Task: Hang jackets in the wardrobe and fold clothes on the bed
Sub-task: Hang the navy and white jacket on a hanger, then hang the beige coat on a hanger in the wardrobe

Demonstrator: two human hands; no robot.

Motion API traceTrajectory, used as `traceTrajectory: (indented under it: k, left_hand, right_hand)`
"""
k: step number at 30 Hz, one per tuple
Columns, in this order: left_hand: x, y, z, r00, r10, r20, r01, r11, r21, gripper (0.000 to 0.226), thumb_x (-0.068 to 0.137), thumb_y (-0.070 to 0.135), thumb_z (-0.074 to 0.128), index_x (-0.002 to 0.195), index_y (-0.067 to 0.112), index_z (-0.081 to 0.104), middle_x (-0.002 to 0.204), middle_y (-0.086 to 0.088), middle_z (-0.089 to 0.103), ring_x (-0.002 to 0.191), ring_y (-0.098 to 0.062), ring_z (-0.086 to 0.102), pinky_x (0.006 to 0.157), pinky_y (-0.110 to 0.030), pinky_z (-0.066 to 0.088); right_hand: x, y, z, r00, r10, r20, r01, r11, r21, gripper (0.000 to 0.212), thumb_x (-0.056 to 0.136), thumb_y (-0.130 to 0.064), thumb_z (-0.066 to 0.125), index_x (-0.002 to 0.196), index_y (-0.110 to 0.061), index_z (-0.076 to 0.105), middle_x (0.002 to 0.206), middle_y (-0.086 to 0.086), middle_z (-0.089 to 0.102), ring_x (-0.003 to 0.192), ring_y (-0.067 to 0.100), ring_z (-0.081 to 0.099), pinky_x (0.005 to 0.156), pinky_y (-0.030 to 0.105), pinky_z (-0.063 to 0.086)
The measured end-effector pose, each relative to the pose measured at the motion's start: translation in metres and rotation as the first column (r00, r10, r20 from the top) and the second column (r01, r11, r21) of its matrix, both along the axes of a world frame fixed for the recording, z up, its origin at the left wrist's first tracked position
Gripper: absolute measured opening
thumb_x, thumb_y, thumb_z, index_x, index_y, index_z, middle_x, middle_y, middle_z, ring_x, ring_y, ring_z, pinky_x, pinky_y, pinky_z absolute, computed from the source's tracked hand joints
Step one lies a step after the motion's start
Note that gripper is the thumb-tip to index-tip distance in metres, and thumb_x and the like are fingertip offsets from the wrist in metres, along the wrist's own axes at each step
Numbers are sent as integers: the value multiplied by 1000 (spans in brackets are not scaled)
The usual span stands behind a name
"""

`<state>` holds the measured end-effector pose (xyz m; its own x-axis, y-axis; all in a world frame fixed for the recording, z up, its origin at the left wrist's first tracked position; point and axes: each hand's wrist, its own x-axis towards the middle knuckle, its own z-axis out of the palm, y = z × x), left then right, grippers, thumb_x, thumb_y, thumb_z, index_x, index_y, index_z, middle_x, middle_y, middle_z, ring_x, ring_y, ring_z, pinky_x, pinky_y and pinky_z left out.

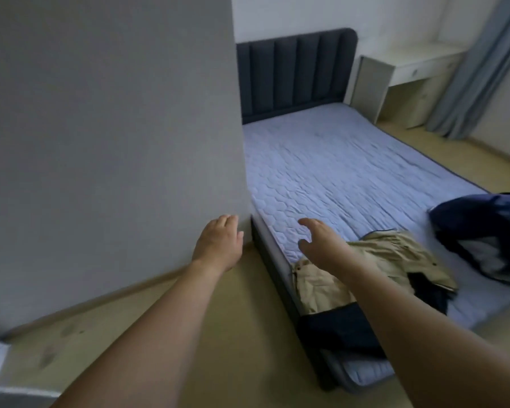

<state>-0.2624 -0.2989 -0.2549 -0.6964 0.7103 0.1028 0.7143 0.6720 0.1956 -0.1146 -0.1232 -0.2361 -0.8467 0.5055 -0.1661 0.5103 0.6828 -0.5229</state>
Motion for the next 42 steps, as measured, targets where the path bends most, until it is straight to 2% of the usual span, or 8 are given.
traceTrajectory:
  k: [6,11,20,26,31,34,38,42]
  left_hand:
    - [91,208,-20,989,-148,20,148,989,-4,44,99,27,46,136,6,49,139,-13,51,126,-28,47,107,-33,33]
    - [156,333,-35,974,-181,137,185,983,-16,46,100,30,43,140,8,45,142,-10,48,130,-26,44,110,-36,33]
    - [176,491,-80,964,-38,263,67,993,-101,41,99,26,44,137,11,49,139,-10,51,125,-30,48,103,-35,36]
    - [190,608,-145,942,19,334,68,967,-246,39,97,27,44,134,16,50,138,-8,52,123,-31,49,101,-37,39]
    - [182,695,-264,872,55,487,116,942,-314,37,95,23,47,131,17,57,133,-8,58,122,-26,53,102,-30,40]
    - [169,738,-370,792,89,603,234,869,-436,36,94,25,46,128,24,58,131,-3,61,118,-21,57,95,-24,41]
    - [164,775,-511,803,59,593,322,794,-515,53,90,30,52,143,25,43,143,-5,51,131,-25,46,107,-30,35]
    - [201,762,-601,845,-70,530,458,603,-653,46,94,44,49,132,20,46,135,-8,53,128,-30,47,108,-40,33]
  right_hand:
    - [122,182,-16,989,-149,19,150,986,-74,56,95,-20,47,149,-17,33,152,4,35,131,22,44,100,32,40]
    - [201,313,-21,976,-199,92,206,976,-69,56,92,-18,48,146,-13,38,149,6,40,138,20,35,108,28,29]
    - [235,486,-56,955,-285,81,296,936,-190,56,90,-14,50,145,-13,40,149,6,40,130,21,45,106,30,34]
    - [251,614,-147,895,-367,254,437,837,-331,49,89,-13,49,138,-8,47,141,10,49,127,26,48,102,34,39]
    - [227,698,-284,771,-498,398,635,542,-550,41,90,-14,44,130,-18,48,113,7,54,83,21,52,61,28,45]
    - [210,722,-388,542,-522,658,809,112,-578,29,93,-19,46,121,-10,47,105,11,52,86,30,55,49,32,49]
    - [199,733,-518,380,-315,870,779,-397,-484,74,88,-49,58,146,-12,31,143,26,38,129,43,41,71,58,51]
    - [187,730,-605,368,-254,894,737,-506,-447,93,76,-71,59,148,-18,32,151,19,33,136,42,33,98,68,33]
